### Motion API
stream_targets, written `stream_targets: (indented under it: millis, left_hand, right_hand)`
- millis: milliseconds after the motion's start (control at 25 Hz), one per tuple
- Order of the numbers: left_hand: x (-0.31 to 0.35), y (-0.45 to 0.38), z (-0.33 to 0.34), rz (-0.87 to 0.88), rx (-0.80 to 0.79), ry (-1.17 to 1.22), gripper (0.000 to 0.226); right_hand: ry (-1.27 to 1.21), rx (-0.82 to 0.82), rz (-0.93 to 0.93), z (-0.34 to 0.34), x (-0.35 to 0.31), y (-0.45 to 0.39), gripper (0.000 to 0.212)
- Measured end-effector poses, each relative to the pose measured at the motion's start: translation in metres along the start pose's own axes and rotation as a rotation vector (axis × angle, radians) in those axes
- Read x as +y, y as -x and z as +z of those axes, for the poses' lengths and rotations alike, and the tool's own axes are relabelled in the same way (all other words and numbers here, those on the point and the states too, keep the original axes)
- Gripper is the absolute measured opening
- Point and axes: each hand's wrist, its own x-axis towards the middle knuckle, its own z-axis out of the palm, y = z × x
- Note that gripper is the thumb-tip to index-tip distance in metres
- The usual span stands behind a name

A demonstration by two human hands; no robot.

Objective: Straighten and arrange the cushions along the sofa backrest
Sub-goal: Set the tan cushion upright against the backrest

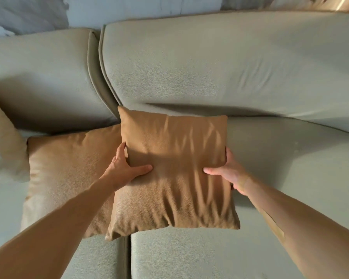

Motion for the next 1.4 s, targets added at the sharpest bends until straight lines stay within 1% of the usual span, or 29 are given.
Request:
stream_targets:
  millis: [80,200,320,440,560,640,760,960,1080,1200,1400]
  left_hand:
    - [0.016,0.011,0.004,0.044,0.014,0.028,0.142]
    - [0.045,0.021,0.018,0.150,0.033,0.051,0.148]
    - [0.080,0.028,0.046,0.249,0.062,0.071,0.151]
    - [0.117,0.033,0.081,0.303,0.098,0.084,0.149]
    - [0.158,0.038,0.119,0.359,0.127,0.073,0.151]
    - [0.184,0.039,0.148,0.391,0.131,0.066,0.150]
    - [0.223,0.038,0.192,0.439,0.147,0.035,0.148]
    - [0.280,0.024,0.262,0.530,0.127,-0.034,0.147]
    - [0.302,0.017,0.298,0.547,0.107,-0.091,0.148]
    - [0.316,0.009,0.321,0.568,0.082,-0.127,0.149]
    - [0.325,-0.002,0.341,0.570,0.080,-0.180,0.145]
  right_hand:
    - [-0.053,0.045,-0.030,-0.017,-0.005,0.015,0.119]
    - [-0.114,0.101,-0.082,-0.054,-0.015,0.027,0.115]
    - [-0.107,0.162,-0.150,-0.099,-0.018,0.032,0.126]
    - [-0.105,0.201,-0.206,-0.148,-0.013,0.042,0.131]
    - [-0.089,0.289,-0.269,-0.197,-0.010,0.049,0.124]
    - [-0.078,0.349,-0.301,-0.233,-0.008,0.049,0.123]
    - [-0.038,0.394,-0.307,-0.286,-0.001,0.044,0.128]
    - [-0.079,0.483,-0.340,-0.362,0.024,0.030,0.126]
    - [-0.076,0.551,-0.350,-0.393,0.040,0.025,0.126]
    - [-0.076,0.582,-0.355,-0.412,0.054,0.019,0.125]
    - [-0.051,0.606,-0.339,-0.418,0.076,0.000,0.122]
